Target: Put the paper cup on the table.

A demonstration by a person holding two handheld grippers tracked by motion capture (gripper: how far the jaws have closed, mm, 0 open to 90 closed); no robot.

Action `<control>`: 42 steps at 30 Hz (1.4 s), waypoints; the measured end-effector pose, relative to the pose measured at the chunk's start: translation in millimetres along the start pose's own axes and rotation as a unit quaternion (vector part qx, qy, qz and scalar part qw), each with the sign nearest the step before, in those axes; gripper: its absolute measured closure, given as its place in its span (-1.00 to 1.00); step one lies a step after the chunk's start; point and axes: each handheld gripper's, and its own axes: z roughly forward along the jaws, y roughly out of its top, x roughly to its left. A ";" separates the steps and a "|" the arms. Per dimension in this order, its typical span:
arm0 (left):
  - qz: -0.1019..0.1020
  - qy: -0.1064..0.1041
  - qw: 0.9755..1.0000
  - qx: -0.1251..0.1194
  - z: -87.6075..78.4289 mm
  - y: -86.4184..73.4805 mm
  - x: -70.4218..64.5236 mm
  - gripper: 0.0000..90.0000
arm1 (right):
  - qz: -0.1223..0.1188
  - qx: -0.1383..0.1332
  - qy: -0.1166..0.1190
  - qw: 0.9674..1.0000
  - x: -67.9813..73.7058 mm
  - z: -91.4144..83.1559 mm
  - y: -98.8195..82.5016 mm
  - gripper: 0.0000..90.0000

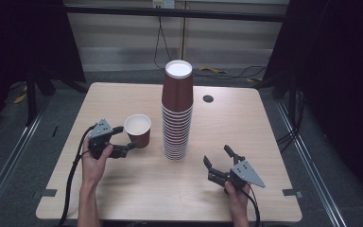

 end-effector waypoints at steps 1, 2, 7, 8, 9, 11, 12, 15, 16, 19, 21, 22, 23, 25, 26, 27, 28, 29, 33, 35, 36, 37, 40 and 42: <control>-0.003 -0.003 1.000 -0.011 -2.3 -1.1 -2.7 -0.65 | 0.000 0.000 0.000 1.000 0.0 0.0 0.0 -0.69; -0.006 -0.007 1.000 -0.020 -4.0 -2.1 -5.2 -0.65 | 0.000 0.000 0.001 1.000 -0.1 0.0 0.0 -0.69; -0.004 -0.008 0.999 -0.034 -5.9 -6.2 -16.4 -0.63 | 0.000 0.000 0.001 1.000 0.0 0.0 0.0 -0.69; -0.005 -0.006 0.999 -0.033 -5.6 -7.9 -20.1 -0.64 | 0.000 0.000 0.001 1.000 0.0 0.0 0.0 -0.69; -0.002 -0.003 0.999 -0.035 -5.0 -9.6 -23.1 -0.65 | 0.000 0.000 0.000 1.000 0.0 0.0 0.0 -0.69; 0.000 -0.002 0.999 -0.036 -3.5 -13.4 -28.6 -0.65 | 0.000 0.000 0.000 1.000 0.0 0.0 0.0 -0.69; 0.000 -0.006 0.999 -0.032 -2.3 -14.3 -31.3 -0.65 | 0.000 0.000 0.000 1.000 0.0 0.0 0.0 -0.69; 0.003 0.001 0.999 -0.049 -1.1 -18.6 -41.7 -0.65 | 0.000 0.000 0.000 1.000 0.0 0.0 0.0 -0.69; -0.001 -0.007 0.998 -0.056 -0.8 -20.6 -45.9 -0.65 | 0.000 0.000 0.001 1.000 -0.1 0.0 0.0 -0.69; 0.015 0.008 0.998 -0.060 1.8 -26.3 -57.8 -0.65 | 0.000 0.000 0.000 1.000 0.0 0.0 0.0 -0.69; 0.016 0.004 0.998 -0.067 4.7 -33.5 -66.1 -0.65 | 0.000 0.000 0.000 1.000 0.0 0.0 0.0 -0.69; 0.026 0.019 0.997 -0.067 5.1 -35.7 -69.0 -0.65 | 0.000 0.000 0.000 1.000 0.0 0.0 0.0 -0.69; 0.025 0.017 0.997 -0.075 6.7 -38.1 -70.8 -0.65 | 0.000 0.000 0.000 1.000 0.0 0.0 0.0 -0.69; 0.010 0.024 0.996 -0.085 9.5 -43.2 -75.7 -0.65 | 0.000 0.000 0.000 1.000 0.0 0.0 0.0 -0.69; -0.013 0.022 0.995 -0.093 11.8 -46.1 -79.6 -0.65 | 0.000 0.000 0.000 1.000 0.0 0.0 0.0 -0.69; -0.006 0.020 0.996 -0.087 12.4 -47.9 -81.1 -0.65 | 0.000 0.000 0.000 1.000 -0.1 0.0 0.0 -0.69; -0.007 0.027 0.996 -0.089 13.6 -50.1 -84.3 -0.64 | 0.000 0.000 0.000 1.000 -0.1 0.0 0.0 -0.69; -0.018 0.039 0.995 -0.094 15.2 -52.6 -88.6 -0.65 | 0.000 0.000 0.000 1.000 -0.1 0.0 0.0 -0.69; 0.000 0.035 0.995 -0.093 14.7 -55.7 -92.6 -0.66 | 0.000 -0.001 0.001 1.000 -0.1 0.0 0.0 -0.69; 0.001 0.021 0.995 -0.097 13.9 -56.2 -90.6 -0.66 | 0.000 -0.001 0.001 1.000 0.0 0.0 0.0 -0.69; 0.010 0.016 0.995 -0.097 13.8 -55.7 -88.3 -0.66 | 0.000 -0.001 0.002 1.000 -0.1 0.1 -0.1 -0.69; 0.011 0.008 0.995 -0.099 13.1 -56.2 -87.9 -0.65 | 0.000 -0.001 0.002 1.000 -0.1 0.1 -0.1 -0.69; 0.007 0.010 0.990 -0.142 7.6 -61.8 -92.7 -0.65 | 0.000 0.000 -0.002 1.000 0.1 0.0 -0.1 -0.70; 0.028 0.010 0.985 -0.172 1.5 -66.4 -93.3 -0.65 | 0.001 0.001 0.001 1.000 -0.3 0.1 0.0 -0.70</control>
